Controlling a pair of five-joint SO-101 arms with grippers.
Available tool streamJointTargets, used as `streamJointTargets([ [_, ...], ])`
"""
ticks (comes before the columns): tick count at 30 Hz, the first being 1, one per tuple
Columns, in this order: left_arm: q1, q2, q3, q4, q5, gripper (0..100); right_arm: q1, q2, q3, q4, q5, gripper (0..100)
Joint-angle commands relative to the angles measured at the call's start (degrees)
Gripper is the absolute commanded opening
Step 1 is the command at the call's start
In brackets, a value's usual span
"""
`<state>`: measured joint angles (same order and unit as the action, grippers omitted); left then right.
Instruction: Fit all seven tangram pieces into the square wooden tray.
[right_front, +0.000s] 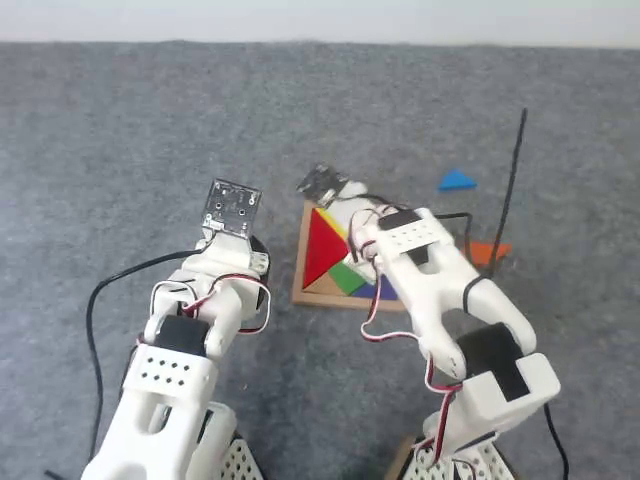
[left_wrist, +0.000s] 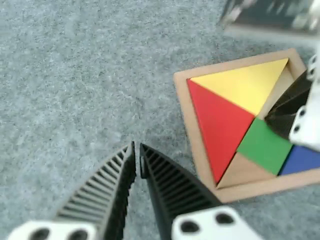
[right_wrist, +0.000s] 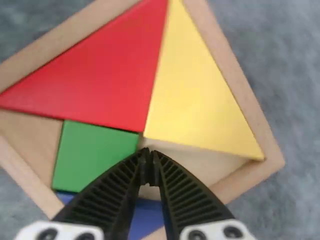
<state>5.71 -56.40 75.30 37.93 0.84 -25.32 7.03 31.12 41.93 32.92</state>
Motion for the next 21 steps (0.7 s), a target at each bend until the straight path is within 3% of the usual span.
streamJointTargets([
  [1, -0.4, -1.8, -0.2, 0.2, 0.4, 1, -4.1, -0.7, -1.9, 2.5, 4.7, 0.7],
  [5, -0.4, -1.8, -0.2, 0.2, 0.4, 1, -4.1, -0.7, -1.9, 2.6, 4.9, 0.7],
  [11, -0.4, -1.8, -0.1, 0.2, 0.4, 1, 2.4, -2.4, -4.5, 2.5, 3.6, 0.7],
  [21, -0.4, -1.7, -0.1, 0.1, 0.4, 1, 0.3, 3.0, -6.2, -2.5, 3.7, 0.7],
])
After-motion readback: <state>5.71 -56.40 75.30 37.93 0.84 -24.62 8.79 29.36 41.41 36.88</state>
